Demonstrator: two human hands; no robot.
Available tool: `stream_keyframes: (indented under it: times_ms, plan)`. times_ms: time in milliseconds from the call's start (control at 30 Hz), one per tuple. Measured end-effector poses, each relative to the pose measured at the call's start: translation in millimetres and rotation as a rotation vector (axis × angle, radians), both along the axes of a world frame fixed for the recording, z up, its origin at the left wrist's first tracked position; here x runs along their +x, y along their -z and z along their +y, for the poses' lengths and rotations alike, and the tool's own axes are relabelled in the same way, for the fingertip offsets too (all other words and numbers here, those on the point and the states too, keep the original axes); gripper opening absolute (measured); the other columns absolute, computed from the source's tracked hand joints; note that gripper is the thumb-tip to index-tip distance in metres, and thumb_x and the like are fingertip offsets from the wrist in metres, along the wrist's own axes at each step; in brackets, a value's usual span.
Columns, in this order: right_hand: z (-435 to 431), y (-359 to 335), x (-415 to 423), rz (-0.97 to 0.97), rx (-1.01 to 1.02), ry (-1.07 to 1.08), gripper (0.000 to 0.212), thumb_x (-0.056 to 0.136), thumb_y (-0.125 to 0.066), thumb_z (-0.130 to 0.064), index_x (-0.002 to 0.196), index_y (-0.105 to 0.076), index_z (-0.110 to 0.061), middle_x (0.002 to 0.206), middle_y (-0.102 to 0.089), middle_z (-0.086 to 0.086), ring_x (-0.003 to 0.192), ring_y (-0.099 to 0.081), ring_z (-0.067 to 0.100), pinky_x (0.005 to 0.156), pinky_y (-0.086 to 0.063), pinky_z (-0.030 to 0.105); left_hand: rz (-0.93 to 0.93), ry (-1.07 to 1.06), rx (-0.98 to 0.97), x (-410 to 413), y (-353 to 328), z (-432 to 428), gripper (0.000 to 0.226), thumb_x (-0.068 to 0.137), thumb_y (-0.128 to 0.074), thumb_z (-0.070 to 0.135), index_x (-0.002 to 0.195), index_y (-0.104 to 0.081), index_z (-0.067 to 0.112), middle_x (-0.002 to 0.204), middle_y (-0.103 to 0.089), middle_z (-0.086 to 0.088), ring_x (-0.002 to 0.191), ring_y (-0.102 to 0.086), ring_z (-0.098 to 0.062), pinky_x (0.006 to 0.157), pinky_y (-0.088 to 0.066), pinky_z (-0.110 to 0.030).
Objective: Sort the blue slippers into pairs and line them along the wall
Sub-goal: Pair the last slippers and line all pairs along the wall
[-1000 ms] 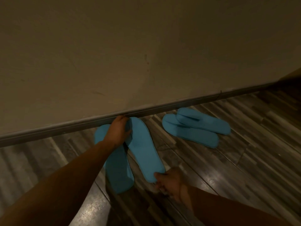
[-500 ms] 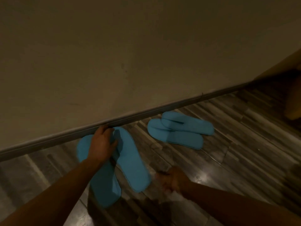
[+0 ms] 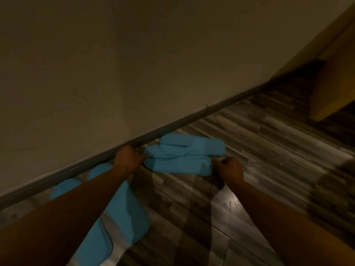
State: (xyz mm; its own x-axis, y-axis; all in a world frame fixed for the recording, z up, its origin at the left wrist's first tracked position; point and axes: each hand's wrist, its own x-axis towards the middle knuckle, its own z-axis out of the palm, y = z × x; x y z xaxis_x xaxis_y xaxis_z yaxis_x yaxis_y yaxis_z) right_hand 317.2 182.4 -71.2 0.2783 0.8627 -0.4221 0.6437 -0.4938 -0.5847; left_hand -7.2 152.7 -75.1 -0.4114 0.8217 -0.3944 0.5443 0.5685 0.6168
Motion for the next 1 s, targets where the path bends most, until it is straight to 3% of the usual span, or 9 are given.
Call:
stream_keyframes:
  times_ms: [133,200,267,333,400,467,633,733,1000]
  plan:
    - [10.7,15.8,-1.0,0.088,-0.048,0.005,0.032,0.084,-0.075,-0.028,0.087,-0.070,0.003,0.077,-0.066,0.009,0.071,-0.062,0.020,0.053,-0.045,0.027,0.018,-0.055,-0.045,14.0,22.8,5.5,0.047,0.084,-0.072,0.025,0.051,-0.043,0.011,0.058,-0.052,-0.012,0.071,-0.064,-0.036,0.060,-0.040,-0.035]
    - [13.5,25.1,-2.5,0.141,-0.059,0.036,0.030,0.082,-0.078,-0.023,0.099,-0.069,0.000,0.091,-0.068,0.007,0.083,-0.065,0.021,0.067,-0.055,0.033,0.021,-0.074,-0.027,20.1,31.2,4.3,0.042,0.085,-0.071,0.021,0.053,-0.048,0.005,0.053,-0.049,-0.007,0.058,-0.055,-0.028,0.057,-0.040,-0.034]
    - [14.1,34.2,-2.9,0.135,-0.103,0.059,0.031,0.079,-0.080,-0.023,0.096,-0.069,0.000,0.095,-0.072,0.012,0.084,-0.070,0.026,0.074,-0.060,0.043,0.025,-0.071,-0.016,22.1,34.2,3.8,0.028,0.084,-0.070,0.017,0.066,-0.061,-0.001,0.062,-0.059,-0.013,0.064,-0.060,-0.030,0.060,-0.041,-0.034]
    - [11.1,36.6,-2.7,0.138,-0.175,0.067,0.025,0.079,-0.080,-0.022,0.089,-0.068,-0.002,0.087,-0.070,0.012,0.076,-0.069,0.025,0.061,-0.059,0.039,-0.008,-0.108,0.019,19.5,40.5,3.7,0.019,0.081,-0.071,0.013,0.089,-0.068,-0.004,0.088,-0.070,-0.023,0.086,-0.067,-0.037,0.069,-0.045,-0.036]
    - [6.1,35.6,0.1,0.198,-0.210,0.090,0.021,0.079,-0.080,-0.017,0.086,-0.068,-0.002,0.081,-0.069,0.012,0.072,-0.068,0.023,0.063,-0.060,0.039,-0.027,-0.135,0.094,17.6,40.5,3.6,0.025,0.079,-0.072,0.009,0.101,-0.068,-0.002,0.102,-0.071,-0.024,0.098,-0.066,-0.038,0.078,-0.047,-0.037]
    - [-6.4,33.5,2.6,0.223,-0.226,0.120,0.023,0.078,-0.082,-0.020,0.087,-0.069,-0.002,0.074,-0.069,0.010,0.065,-0.066,0.020,0.063,-0.059,0.037,-0.039,-0.119,0.146,15.0,41.8,2.2,0.024,0.081,-0.072,0.008,0.102,-0.069,-0.001,0.103,-0.072,-0.023,0.098,-0.066,-0.036,0.081,-0.047,-0.035]
    - [-59.5,24.3,3.0,0.301,-0.347,0.158,0.026,0.081,-0.079,-0.022,0.089,-0.071,0.001,0.060,-0.065,0.008,0.043,-0.057,0.013,0.038,-0.047,0.022,-0.104,-0.039,0.224,7.5,40.3,2.7,0.025,0.082,-0.072,0.011,0.106,-0.070,0.005,0.099,-0.073,-0.014,0.092,-0.067,-0.027,0.089,-0.053,-0.041]
    - [-87.5,24.1,-4.5,0.332,-0.393,0.169,0.025,0.079,-0.081,-0.019,0.090,-0.071,0.002,0.055,-0.066,0.006,0.039,-0.057,0.009,0.034,-0.044,0.018,-0.100,0.072,0.219,3.0,38.1,6.0,0.026,0.083,-0.072,0.012,0.108,-0.069,0.004,0.098,-0.071,-0.012,0.090,-0.064,-0.022,0.086,-0.049,-0.033]
    - [-113.4,43.3,-35.0,0.270,-0.389,0.078,0.026,0.079,-0.080,-0.026,0.087,-0.076,-0.002,0.074,-0.076,0.010,0.060,-0.069,0.017,0.066,-0.060,0.033,-0.044,0.147,0.156,3.8,35.5,10.8,0.038,0.082,-0.070,0.004,0.120,-0.065,0.000,0.114,-0.070,-0.024,0.107,-0.066,-0.037,0.096,-0.051,-0.044]
